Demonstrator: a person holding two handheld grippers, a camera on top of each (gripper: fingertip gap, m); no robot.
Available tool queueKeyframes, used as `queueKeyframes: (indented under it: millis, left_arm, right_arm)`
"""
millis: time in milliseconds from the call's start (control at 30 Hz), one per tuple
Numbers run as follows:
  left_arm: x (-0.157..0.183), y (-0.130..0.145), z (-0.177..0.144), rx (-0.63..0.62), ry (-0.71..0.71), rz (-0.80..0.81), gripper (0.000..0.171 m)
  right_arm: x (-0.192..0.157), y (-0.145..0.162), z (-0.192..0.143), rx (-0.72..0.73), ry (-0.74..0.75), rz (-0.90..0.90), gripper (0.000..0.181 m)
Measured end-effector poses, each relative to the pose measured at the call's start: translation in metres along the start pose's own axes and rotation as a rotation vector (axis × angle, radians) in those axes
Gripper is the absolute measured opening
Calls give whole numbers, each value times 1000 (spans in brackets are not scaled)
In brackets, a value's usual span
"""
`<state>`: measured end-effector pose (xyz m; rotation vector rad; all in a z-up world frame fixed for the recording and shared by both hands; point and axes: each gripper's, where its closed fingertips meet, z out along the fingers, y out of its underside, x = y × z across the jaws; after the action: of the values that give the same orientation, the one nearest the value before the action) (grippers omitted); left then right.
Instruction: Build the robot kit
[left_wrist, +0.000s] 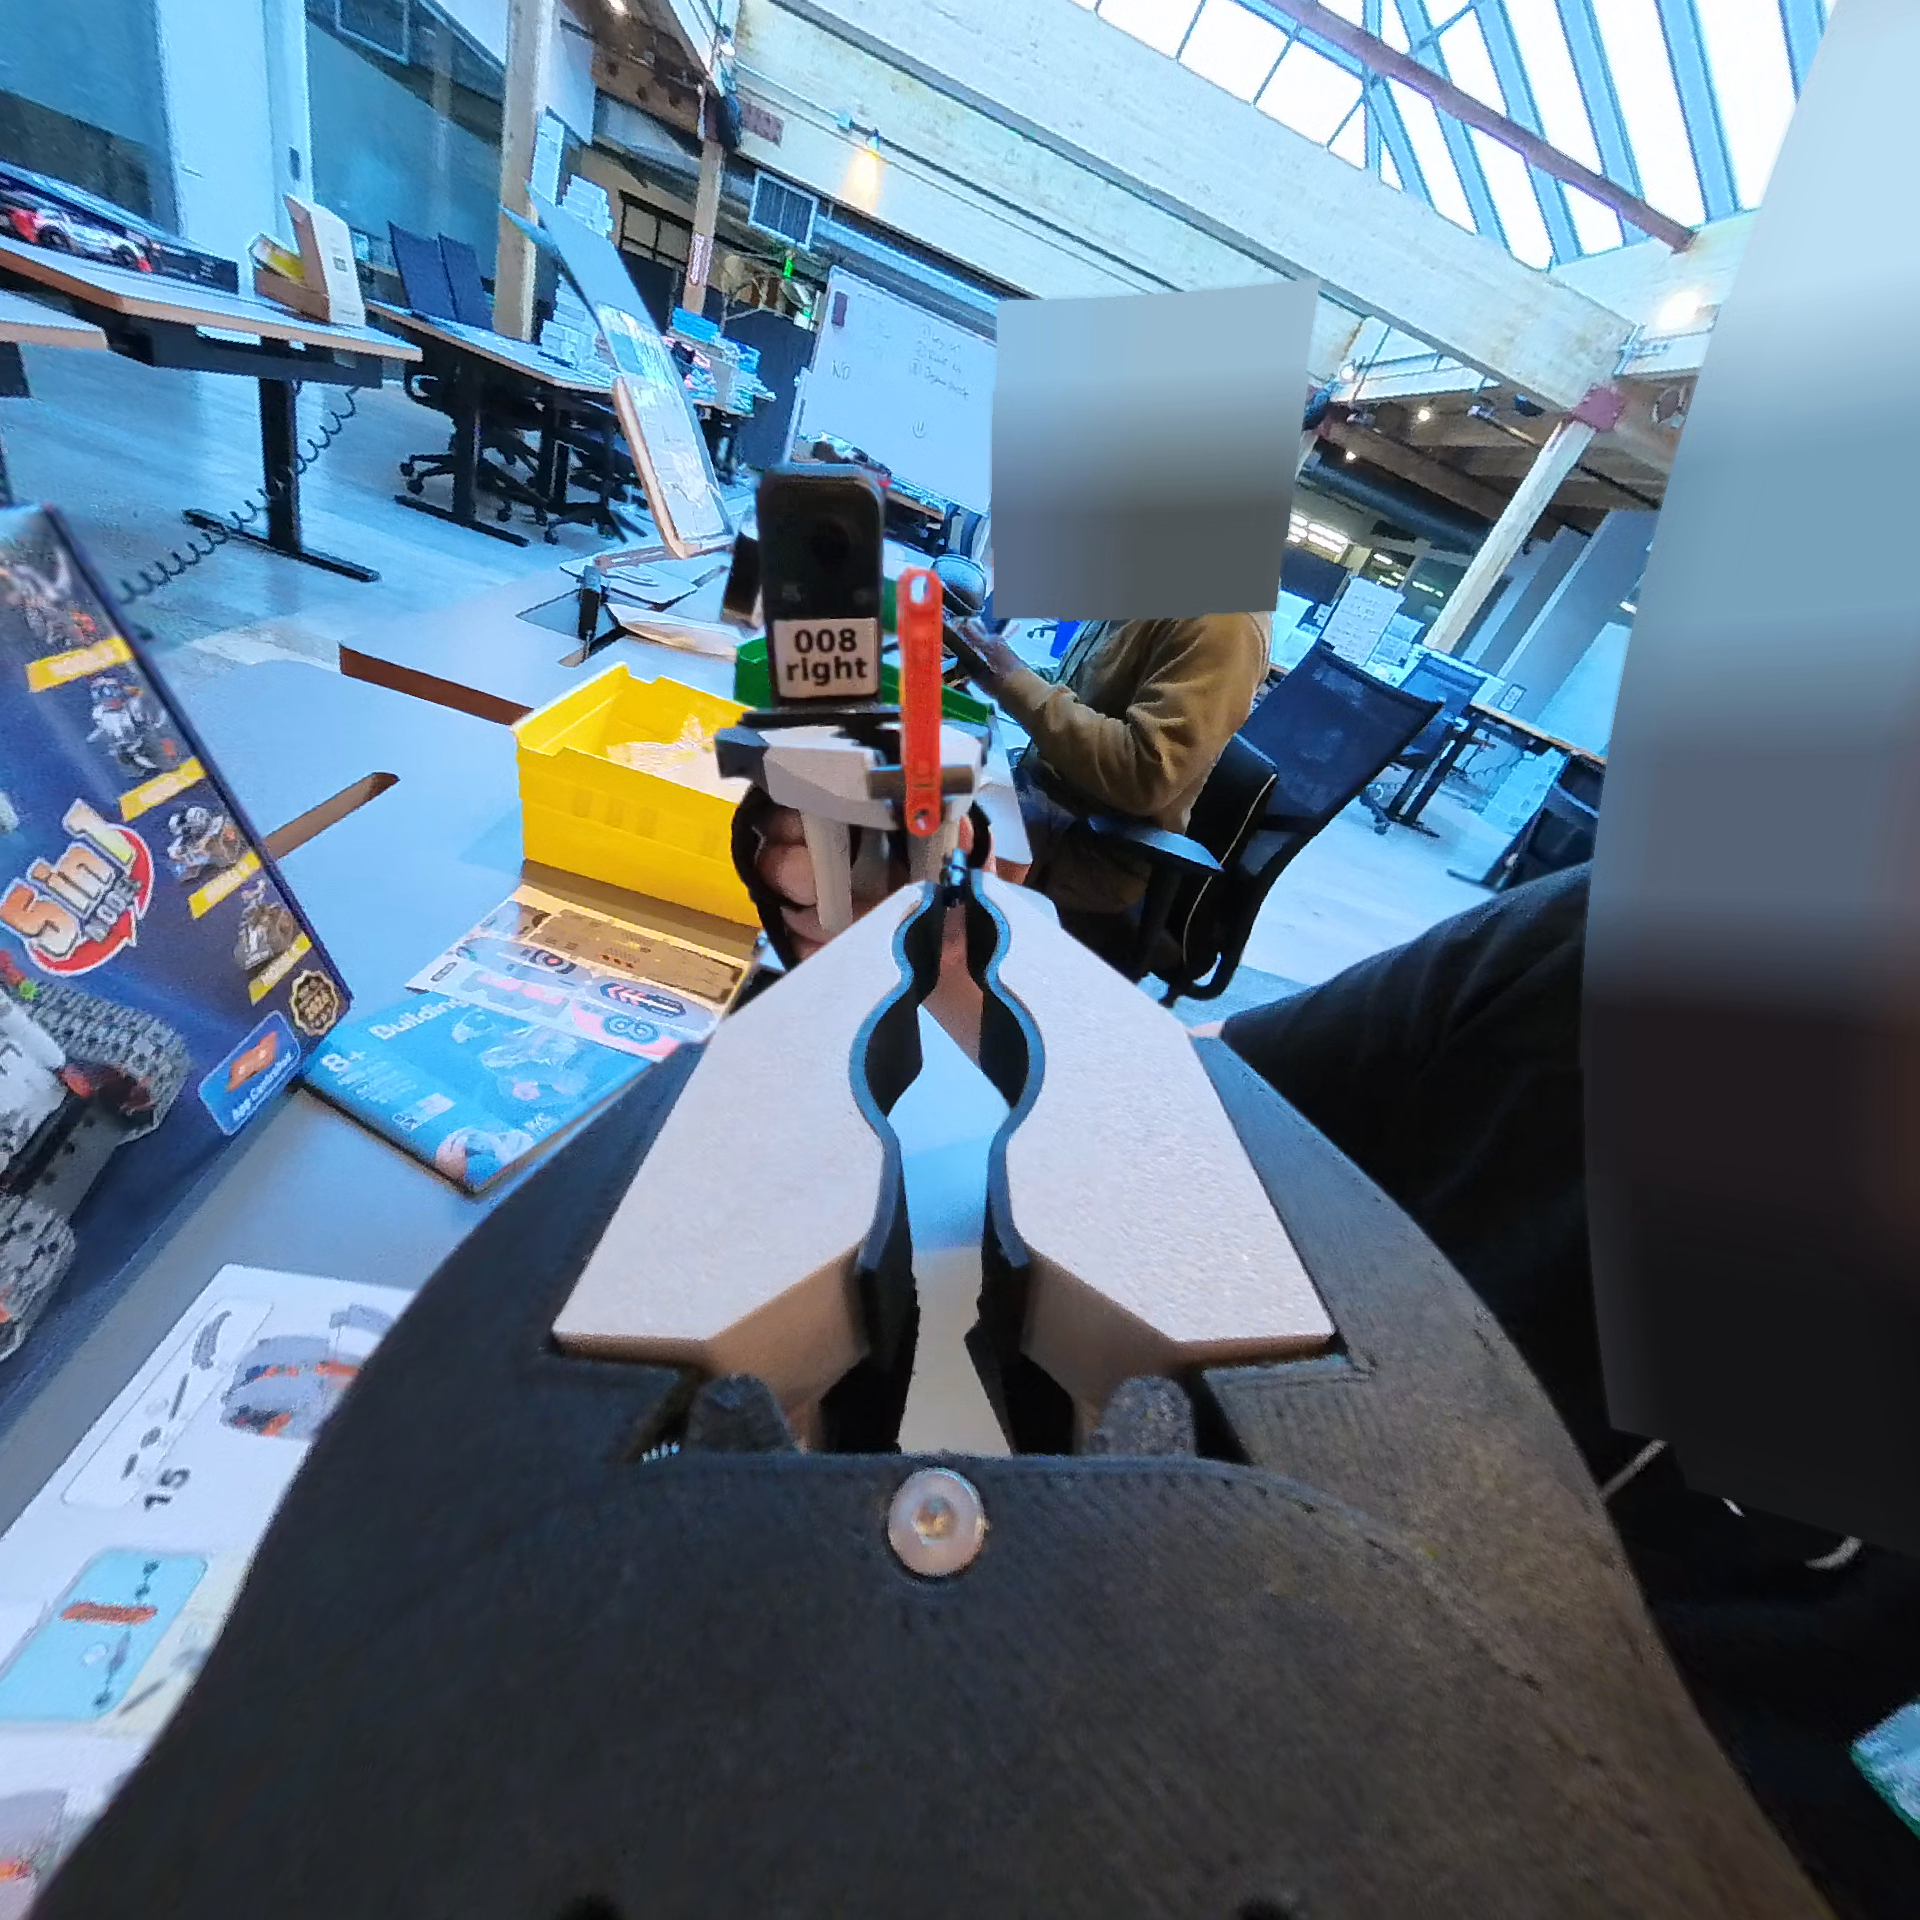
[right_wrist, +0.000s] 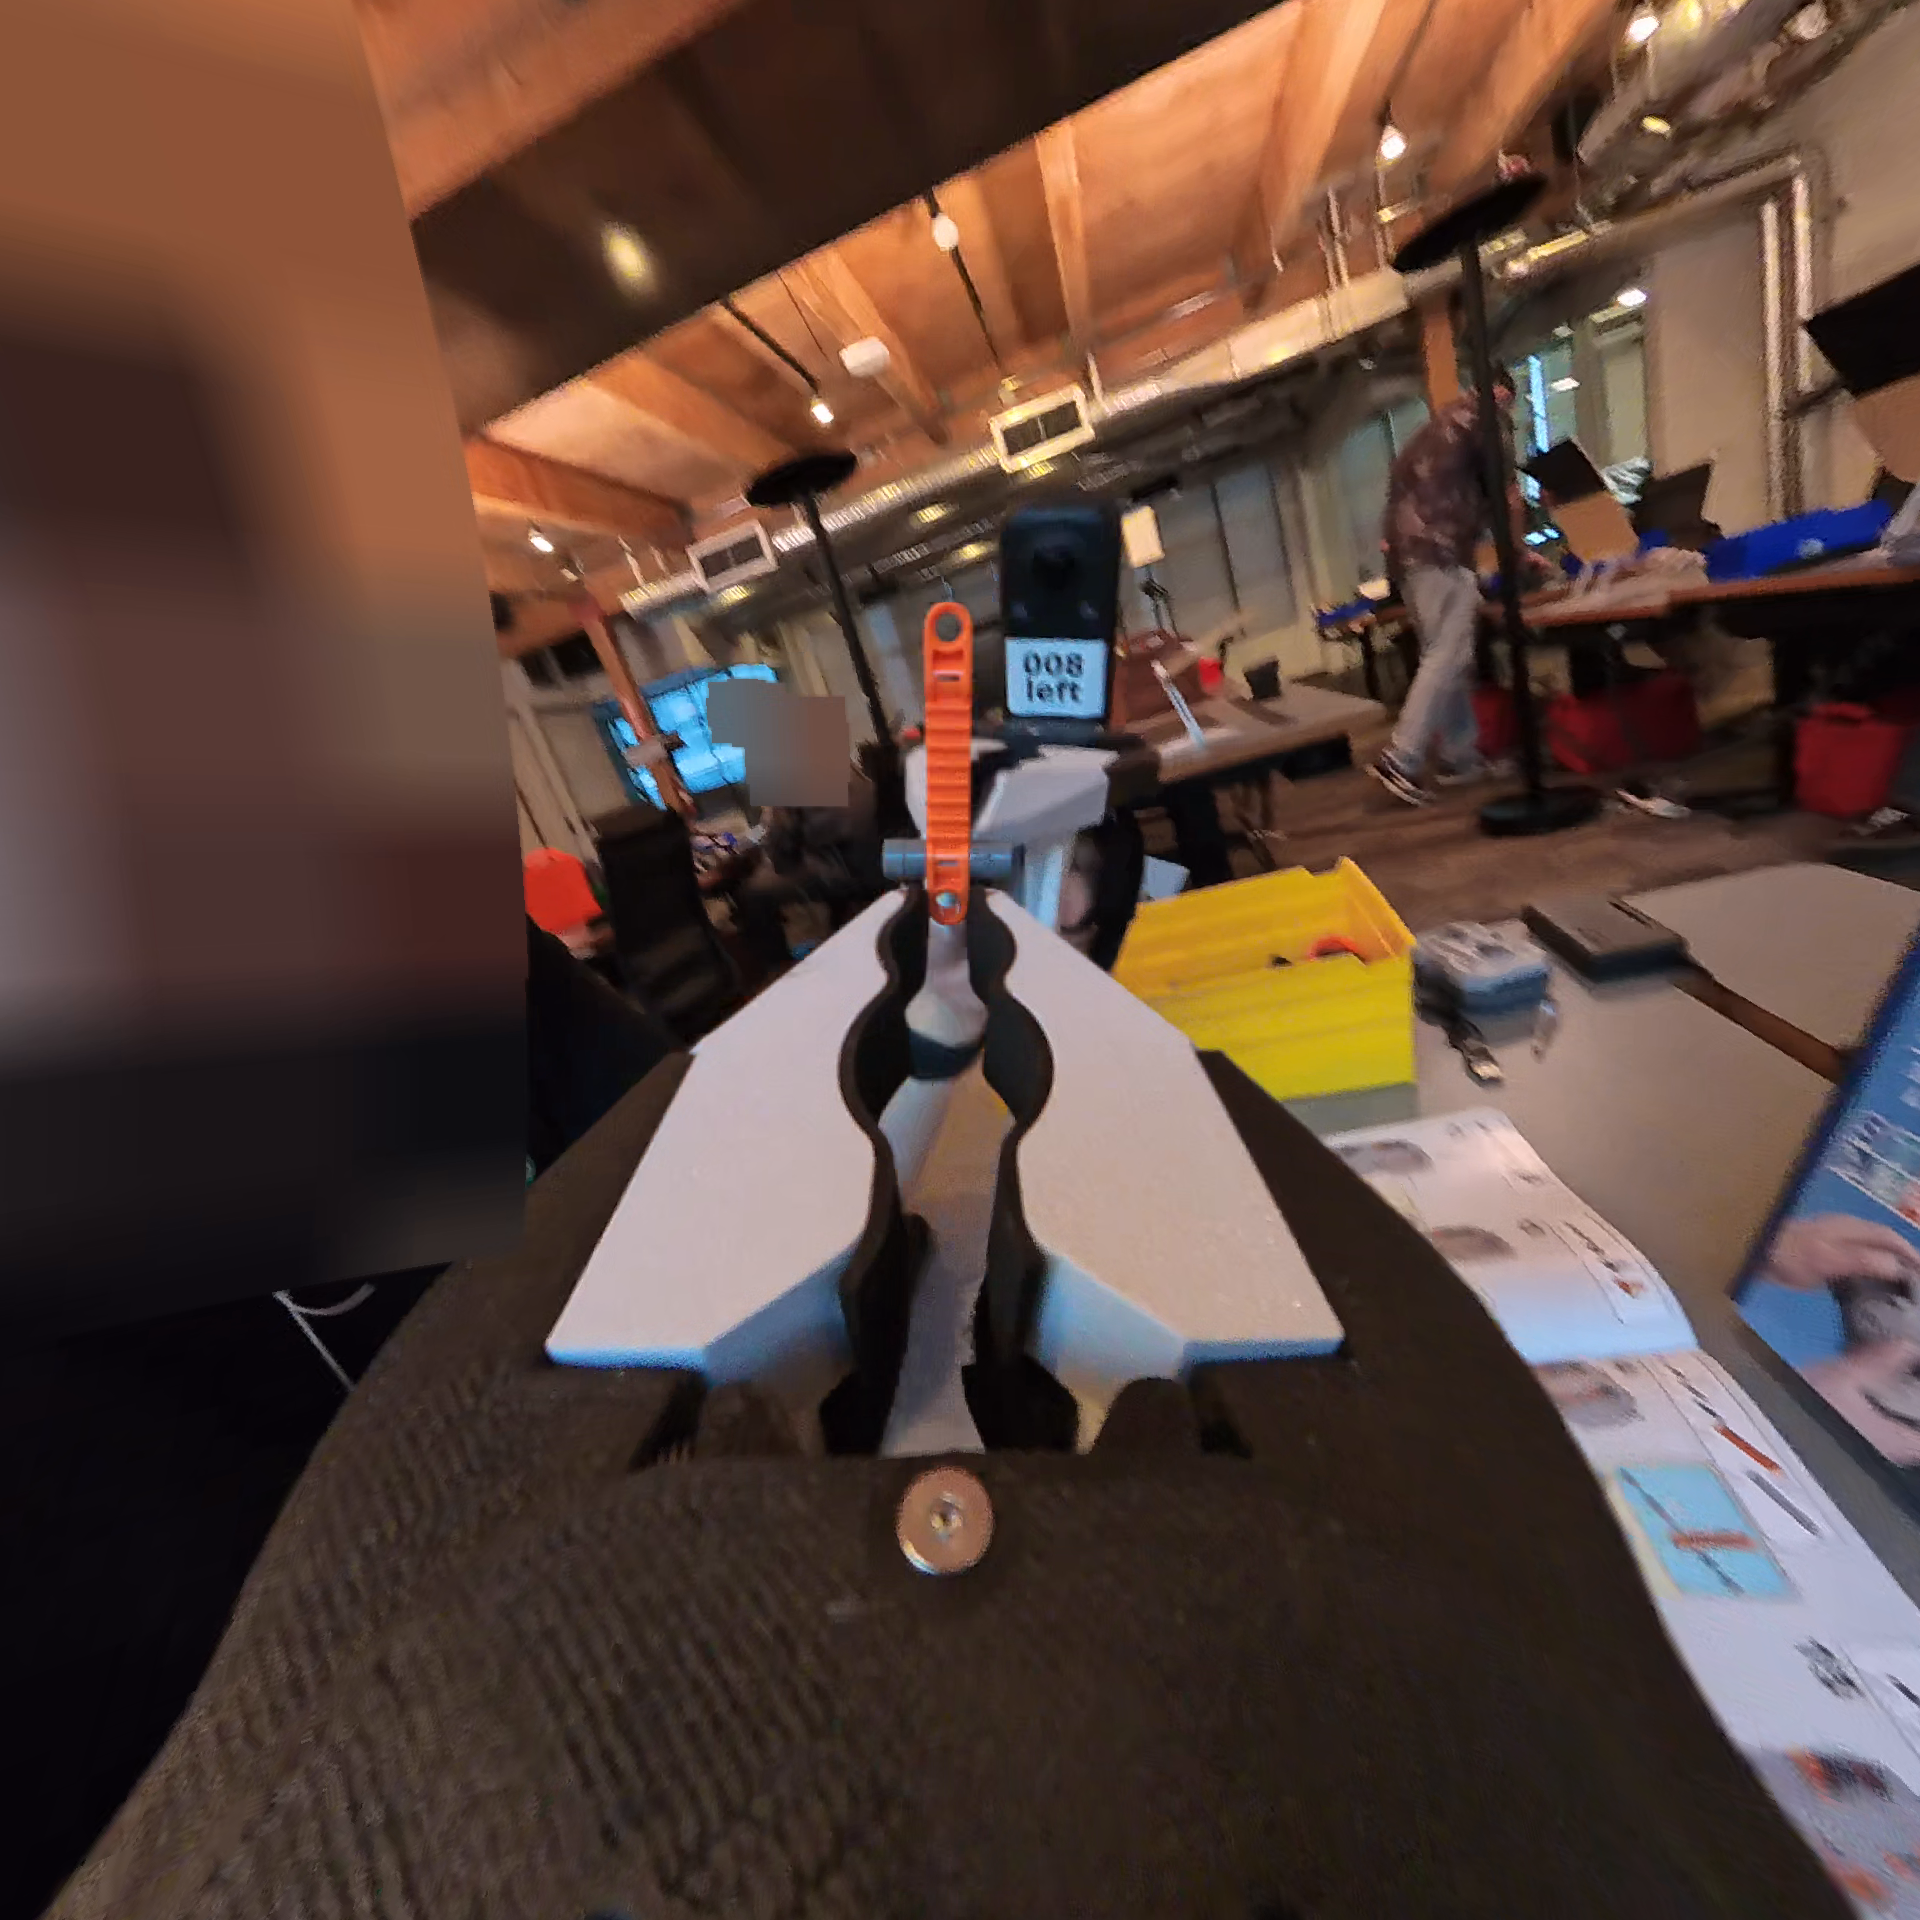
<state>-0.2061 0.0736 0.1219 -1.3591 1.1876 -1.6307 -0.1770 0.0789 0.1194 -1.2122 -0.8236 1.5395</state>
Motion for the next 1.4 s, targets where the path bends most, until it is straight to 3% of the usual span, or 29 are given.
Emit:
queueKeyframes:
  millis: [467, 733, 1133, 1400]
  left_arm:
    - [1, 1, 16, 13, -28, 29, 0]
    - [-4, 1, 15, 22, -32, -6, 0]
    - [-16, 8, 14, -16, -120, 3, 0]
    - [-17, 16, 13, -60, -81, -40, 0]
  right_arm:
    - [-5, -4, 12, 46, -20, 46, 4]
    - [-2, 0, 13, 19, 20, 12, 4]
    - [12, 7, 15, -65, 194, -182, 4]
    - [12, 16, 14, -124, 174, -155, 4]
